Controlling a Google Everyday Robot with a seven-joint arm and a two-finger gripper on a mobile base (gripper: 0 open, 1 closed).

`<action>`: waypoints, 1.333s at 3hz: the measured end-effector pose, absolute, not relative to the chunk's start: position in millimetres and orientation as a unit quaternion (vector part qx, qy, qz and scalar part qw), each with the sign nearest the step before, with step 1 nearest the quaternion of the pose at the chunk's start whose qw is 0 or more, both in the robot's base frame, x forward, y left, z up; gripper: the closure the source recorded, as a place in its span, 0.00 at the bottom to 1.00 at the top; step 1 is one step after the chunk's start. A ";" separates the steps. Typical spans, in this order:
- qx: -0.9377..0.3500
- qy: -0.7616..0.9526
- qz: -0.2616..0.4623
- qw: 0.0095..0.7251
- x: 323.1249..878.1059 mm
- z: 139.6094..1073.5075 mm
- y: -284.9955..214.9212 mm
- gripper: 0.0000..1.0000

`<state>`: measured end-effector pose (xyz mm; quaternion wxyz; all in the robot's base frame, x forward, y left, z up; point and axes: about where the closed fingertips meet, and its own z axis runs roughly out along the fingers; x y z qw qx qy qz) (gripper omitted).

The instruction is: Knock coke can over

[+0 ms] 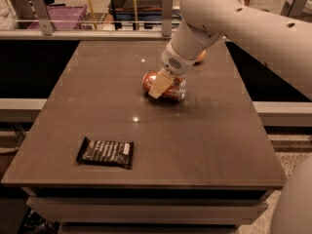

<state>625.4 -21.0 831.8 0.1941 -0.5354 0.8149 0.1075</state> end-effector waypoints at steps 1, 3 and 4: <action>-0.535 0.815 0.107 0.194 625.4 833.4 -21.0 0.54; -0.536 0.815 0.108 0.193 624.9 832.1 -19.8 0.07; -0.537 0.814 0.108 0.192 624.5 831.4 -19.1 0.00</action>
Offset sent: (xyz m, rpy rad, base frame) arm 0.0000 0.0000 0.0016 0.0000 0.0000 0.0000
